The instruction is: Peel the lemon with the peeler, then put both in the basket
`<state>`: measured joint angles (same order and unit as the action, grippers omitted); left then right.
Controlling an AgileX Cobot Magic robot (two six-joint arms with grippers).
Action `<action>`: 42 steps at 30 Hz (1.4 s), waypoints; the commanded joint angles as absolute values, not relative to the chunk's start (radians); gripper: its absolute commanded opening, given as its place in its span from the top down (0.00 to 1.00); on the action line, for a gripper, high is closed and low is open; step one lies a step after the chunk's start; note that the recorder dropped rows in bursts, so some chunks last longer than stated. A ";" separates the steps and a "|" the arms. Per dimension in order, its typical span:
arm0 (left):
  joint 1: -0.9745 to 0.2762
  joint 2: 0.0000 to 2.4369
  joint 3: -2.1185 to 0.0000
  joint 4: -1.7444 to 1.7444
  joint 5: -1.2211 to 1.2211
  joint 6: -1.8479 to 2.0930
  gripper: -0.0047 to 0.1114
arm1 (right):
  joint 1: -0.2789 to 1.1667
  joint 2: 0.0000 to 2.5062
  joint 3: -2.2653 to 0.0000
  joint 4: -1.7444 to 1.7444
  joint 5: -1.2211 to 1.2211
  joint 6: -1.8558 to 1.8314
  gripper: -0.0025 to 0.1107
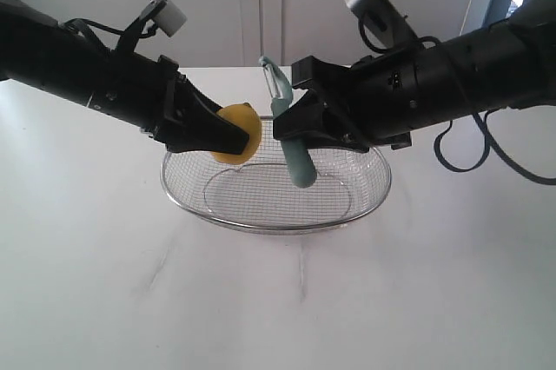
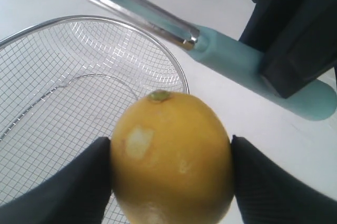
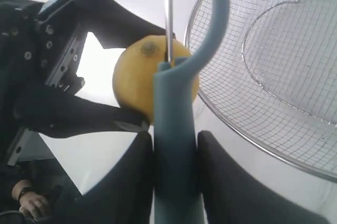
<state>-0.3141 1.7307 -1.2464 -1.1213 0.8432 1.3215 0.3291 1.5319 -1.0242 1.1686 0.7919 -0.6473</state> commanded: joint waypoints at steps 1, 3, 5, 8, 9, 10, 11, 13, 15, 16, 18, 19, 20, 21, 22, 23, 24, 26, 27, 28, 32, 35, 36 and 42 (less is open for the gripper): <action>-0.311 1.721 -1.241 -1.152 0.866 1.323 0.96 | 0.328 1.527 -1.025 1.158 0.786 -0.648 0.98; -0.311 1.721 -1.241 -1.152 0.866 1.323 0.96 | 0.328 1.527 -1.023 1.132 0.779 -0.648 0.98; -0.311 1.721 -1.241 -1.152 0.866 1.321 0.96 | 0.328 1.528 -1.023 1.105 0.777 -0.619 0.98; -0.311 1.721 -1.241 -1.152 0.868 1.321 0.96 | 0.328 1.544 -1.023 1.055 0.779 -0.563 0.98; -0.311 1.721 -1.241 -1.152 0.868 1.321 0.96 | 0.328 1.561 -1.023 1.055 0.786 -0.559 0.98; -0.311 1.721 -1.241 -1.152 0.868 1.321 0.96 | 0.328 1.579 -1.023 1.055 0.797 -0.550 0.98; -0.311 1.721 -1.241 -1.152 0.868 1.321 0.96 | 0.328 1.591 -1.023 1.056 0.804 -0.546 0.98; -0.311 1.721 -1.241 -1.152 0.868 1.321 0.96 | 0.328 1.608 -1.023 1.056 0.818 -0.546 0.98; -0.311 1.721 -1.241 -1.152 0.868 1.321 0.96 | 0.328 1.629 -1.023 1.063 0.833 -0.546 0.98; -0.311 1.721 -1.241 -1.152 0.868 1.321 0.96 | 0.328 1.639 -1.023 1.068 0.849 -0.546 0.98; -0.311 1.721 -1.241 -1.152 0.868 1.319 0.96 | 0.328 1.658 -1.023 1.075 0.885 -0.546 0.98; -0.311 1.721 -1.241 -1.152 0.868 1.319 0.96 | 0.328 1.664 -1.023 1.075 0.898 -0.546 0.98; -0.311 1.721 -1.241 -1.152 0.868 1.319 0.96 | 0.328 1.669 -1.023 1.077 0.907 -0.546 0.98; -0.311 1.721 -1.241 -1.152 0.868 1.319 0.96 | 0.328 1.671 -1.023 1.079 0.915 -0.548 0.98; -0.311 1.721 -1.241 -1.152 0.868 1.319 0.96 | 0.328 1.673 -1.023 1.083 0.926 -0.553 0.98; -0.311 1.721 -1.241 -1.152 0.868 1.319 0.96 | 0.328 1.675 -1.023 1.086 0.939 -0.565 0.98; -0.311 1.721 -1.241 -1.152 0.868 1.319 0.96 | 0.328 1.678 -1.023 1.091 0.958 -0.577 0.98; -0.311 1.721 -1.241 -1.152 0.868 1.319 0.96 | 0.328 1.680 -1.023 1.098 0.982 -0.581 0.98; -0.311 1.721 -1.241 -1.152 0.868 1.319 0.96 | 0.328 1.680 -1.023 1.101 0.992 -0.588 0.98; -0.311 1.721 -1.241 -1.152 0.868 1.319 0.96 | 0.328 1.680 -1.023 1.107 1.002 -0.601 0.98; -0.311 1.721 -1.241 -1.152 0.868 1.319 0.96 | 0.328 1.680 -1.023 1.110 1.009 -0.605 0.98; -0.311 1.721 -1.241 -1.152 0.868 1.317 0.96 | 0.328 1.680 -1.023 1.110 1.003 -0.605 0.98; -0.311 1.721 -1.241 -1.152 0.868 1.317 0.96 | 0.328 1.680 -1.023 1.110 0.997 -0.605 0.98; -0.311 1.721 -1.241 -1.152 0.868 1.317 0.96 | 0.328 1.678 -1.023 1.134 0.981 -0.605 0.98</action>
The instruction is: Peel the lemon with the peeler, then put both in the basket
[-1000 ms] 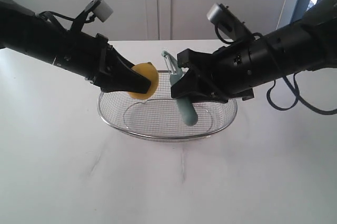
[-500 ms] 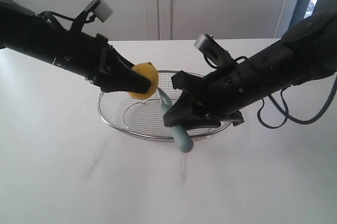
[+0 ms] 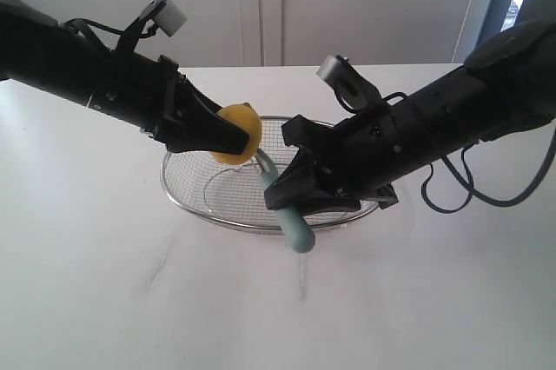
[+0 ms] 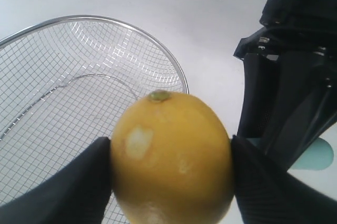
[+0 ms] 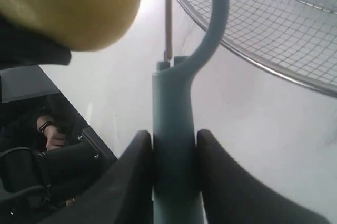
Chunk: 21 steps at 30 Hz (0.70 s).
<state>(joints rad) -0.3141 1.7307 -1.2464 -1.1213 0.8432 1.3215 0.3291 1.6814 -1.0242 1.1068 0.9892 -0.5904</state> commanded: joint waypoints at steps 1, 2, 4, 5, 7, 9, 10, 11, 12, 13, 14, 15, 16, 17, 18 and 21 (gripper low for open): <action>-0.311 1.721 -1.241 -1.152 0.868 1.317 0.96 | 0.328 1.678 -1.023 1.136 0.979 -0.603 0.98; -0.311 1.721 -1.241 -1.152 0.868 1.317 0.96 | 0.328 1.678 -1.023 1.141 0.976 -0.603 0.98; -0.311 1.721 -1.241 -1.152 0.868 1.317 0.96 | 0.328 1.678 -1.023 1.153 0.963 -0.601 0.98; -0.311 1.721 -1.241 -1.152 0.868 1.317 0.96 | 0.328 1.678 -1.023 1.158 0.961 -0.601 0.98; -0.311 1.721 -1.241 -1.152 0.868 1.317 0.96 | 0.328 1.678 -1.023 1.164 0.957 -0.601 0.98; -0.311 1.721 -1.241 -1.152 0.868 1.317 0.96 | 0.328 1.676 -1.023 1.169 0.946 -0.601 0.98; -0.311 1.721 -1.241 -1.152 0.868 1.317 0.96 | 0.328 1.676 -1.023 1.174 0.941 -0.601 0.98; -0.311 1.721 -1.241 -1.152 0.868 1.317 0.96 | 0.328 1.676 -1.023 1.178 0.930 -0.601 0.98; -0.311 1.721 -1.241 -1.152 0.868 1.317 0.96 | 0.328 1.674 -1.023 1.178 0.920 -0.601 0.98; -0.311 1.721 -1.241 -1.152 0.868 1.317 0.96 | 0.328 1.672 -1.023 1.178 0.915 -0.601 0.98; -0.311 1.721 -1.241 -1.152 0.868 1.317 0.96 | 0.328 1.670 -1.023 1.178 0.909 -0.601 0.98; -0.311 1.721 -1.241 -1.152 0.868 1.317 0.96 | 0.328 1.665 -1.023 1.178 0.902 -0.601 0.98; -0.311 1.721 -1.241 -1.152 0.868 1.317 0.96 | 0.328 1.656 -1.023 1.178 0.894 -0.601 0.98; -0.311 1.721 -1.241 -1.152 0.868 1.317 0.96 | 0.328 1.651 -1.023 1.178 0.888 -0.601 0.98; -0.311 1.721 -1.241 -1.152 0.868 1.317 0.96 | 0.328 1.642 -1.023 1.178 0.880 -0.601 0.98; -0.311 1.721 -1.241 -1.152 0.868 1.317 0.96 | 0.328 1.617 -1.023 1.178 0.864 -0.600 0.98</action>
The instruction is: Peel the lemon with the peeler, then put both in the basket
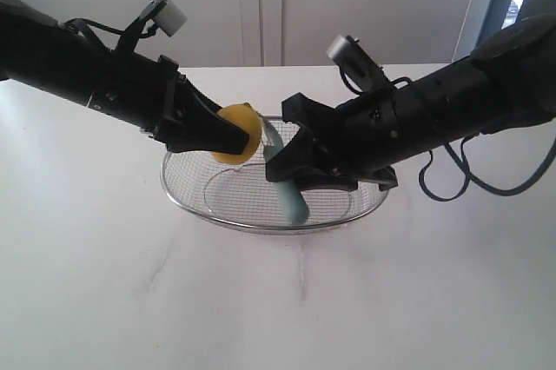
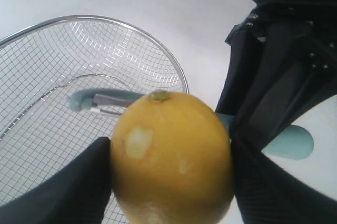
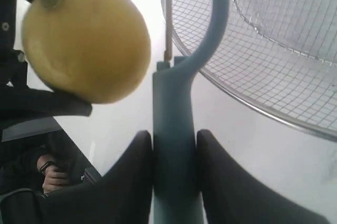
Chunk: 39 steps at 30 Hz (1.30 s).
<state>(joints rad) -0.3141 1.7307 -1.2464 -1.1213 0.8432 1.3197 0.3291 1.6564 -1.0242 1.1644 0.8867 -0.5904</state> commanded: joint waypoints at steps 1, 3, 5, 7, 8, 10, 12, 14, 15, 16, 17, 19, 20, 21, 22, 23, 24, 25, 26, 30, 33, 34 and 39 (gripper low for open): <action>-0.311 1.721 -1.241 -1.152 0.868 1.317 0.96 | 0.328 1.609 -1.023 1.178 0.862 -0.600 0.98; -0.311 1.721 -1.241 -1.152 0.868 1.317 0.96 | 0.328 1.592 -1.023 1.178 0.858 -0.600 0.98; -0.311 1.721 -1.241 -1.152 0.868 1.317 0.96 | 0.328 1.574 -1.023 1.178 0.847 -0.600 0.98; -0.311 1.721 -1.241 -1.152 0.868 1.317 0.96 | 0.328 1.556 -1.023 1.178 0.837 -0.600 0.98; -0.311 1.721 -1.241 -1.152 0.868 1.317 0.96 | 0.328 1.546 -1.023 1.178 0.831 -0.600 0.98; -0.311 1.721 -1.241 -1.152 0.868 1.317 0.96 | 0.328 1.531 -1.023 1.178 0.824 -0.606 0.98; -0.311 1.721 -1.241 -1.152 0.868 1.317 0.96 | 0.328 1.517 -1.023 1.178 0.822 -0.630 0.98; -0.311 1.721 -1.241 -1.152 0.868 1.317 0.96 | 0.328 1.508 -1.023 1.174 0.824 -0.662 0.98; -0.311 1.721 -1.241 -1.152 0.868 1.317 0.96 | 0.328 1.508 -1.023 1.174 0.824 -0.673 0.98; -0.311 1.721 -1.241 -1.152 0.868 1.317 0.96 | 0.328 1.506 -1.023 1.174 0.824 -0.675 0.98; -0.311 1.721 -1.241 -1.152 0.868 1.317 0.96 | 0.328 1.506 -1.023 1.174 0.824 -0.675 0.98; -0.311 1.721 -1.241 -1.152 0.868 1.317 0.96 | 0.328 1.506 -1.023 1.170 0.824 -0.675 0.98; -0.311 1.721 -1.241 -1.152 0.868 1.317 0.96 | 0.328 1.506 -1.023 1.170 0.824 -0.675 0.98; -0.311 1.721 -1.241 -1.152 0.868 1.317 0.96 | 0.328 1.506 -1.023 1.170 0.824 -0.675 0.98; -0.311 1.721 -1.241 -1.152 0.868 1.317 0.96 | 0.328 1.506 -1.023 1.170 0.824 -0.675 0.98; -0.311 1.721 -1.241 -1.152 0.868 1.317 0.96 | 0.328 1.506 -1.023 1.170 0.824 -0.675 0.98; -0.311 1.721 -1.241 -1.152 0.868 1.317 0.96 | 0.328 1.506 -1.023 1.170 0.824 -0.675 0.98; -0.311 1.721 -1.241 -1.152 0.868 1.317 0.96 | 0.328 1.506 -1.023 1.170 0.824 -0.675 0.98; -0.311 1.721 -1.241 -1.152 0.868 1.317 0.96 | 0.328 1.506 -1.023 1.170 0.824 -0.675 0.98; -0.311 1.721 -1.241 -1.152 0.864 1.317 0.96 | 0.328 1.506 -1.025 1.163 0.826 -0.675 0.98; -0.311 1.721 -1.241 -1.152 0.864 1.317 0.96 | 0.328 1.506 -1.025 1.144 0.824 -0.675 0.98; -0.311 1.721 -1.241 -1.152 0.864 1.317 0.96 | 0.328 1.506 -1.027 1.135 0.822 -0.675 0.98; -0.311 1.721 -1.241 -1.152 0.864 1.317 0.96 | 0.328 1.506 -1.027 1.121 0.805 -0.675 0.98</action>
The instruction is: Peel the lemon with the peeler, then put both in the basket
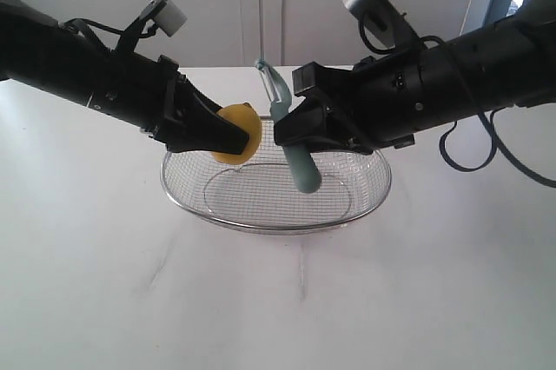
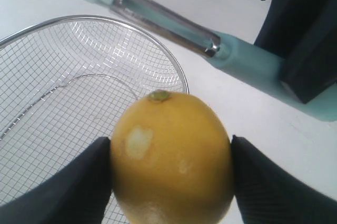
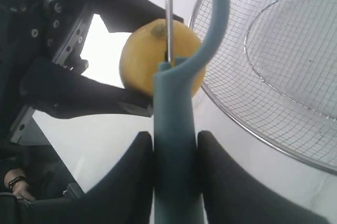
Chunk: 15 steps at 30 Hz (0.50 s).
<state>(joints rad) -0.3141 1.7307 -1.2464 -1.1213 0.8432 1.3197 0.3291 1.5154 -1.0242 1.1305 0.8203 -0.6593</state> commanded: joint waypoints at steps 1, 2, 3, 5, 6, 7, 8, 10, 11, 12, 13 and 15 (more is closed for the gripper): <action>-0.311 1.721 -1.241 -1.152 0.864 1.317 0.96 | 0.328 1.506 -1.029 1.121 0.801 -0.675 0.98; -0.311 1.721 -1.241 -1.152 0.864 1.317 0.96 | 0.328 1.506 -1.035 1.115 0.797 -0.675 0.98; -0.311 1.721 -1.241 -1.152 0.864 1.317 0.96 | 0.328 1.506 -1.044 1.100 0.797 -0.675 0.98; -0.311 1.721 -1.241 -1.152 0.864 1.317 0.96 | 0.328 1.506 -1.064 1.065 0.797 -0.668 0.98; -0.311 1.721 -1.241 -1.152 0.864 1.317 0.96 | 0.328 1.506 -1.072 1.053 0.795 -0.668 0.98; -0.311 1.721 -1.241 -1.152 0.864 1.317 0.96 | 0.328 1.506 -1.083 1.037 0.787 -0.668 0.98; -0.311 1.721 -1.241 -1.152 0.864 1.317 0.96 | 0.328 1.506 -1.095 1.015 0.779 -0.656 0.98; -0.311 1.721 -1.241 -1.152 0.864 1.317 0.96 | 0.328 1.506 -1.117 0.966 0.779 -0.636 0.98; -0.311 1.721 -1.241 -1.152 0.864 1.317 0.96 | 0.328 1.506 -1.129 0.937 0.779 -0.619 0.98; -0.311 1.721 -1.241 -1.152 0.864 1.317 0.96 | 0.328 1.506 -1.140 0.920 0.779 -0.612 0.98; -0.311 1.721 -1.241 -1.152 0.864 1.317 0.96 | 0.328 1.506 -1.147 0.904 0.777 -0.604 0.98; -0.311 1.721 -1.241 -1.152 0.867 1.317 0.96 | 0.328 1.506 -1.162 0.872 0.775 -0.596 0.98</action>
<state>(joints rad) -0.3141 1.7307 -1.2464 -1.1213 0.8432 1.3176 0.3291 1.5154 -1.1385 0.9168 0.7792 -0.6138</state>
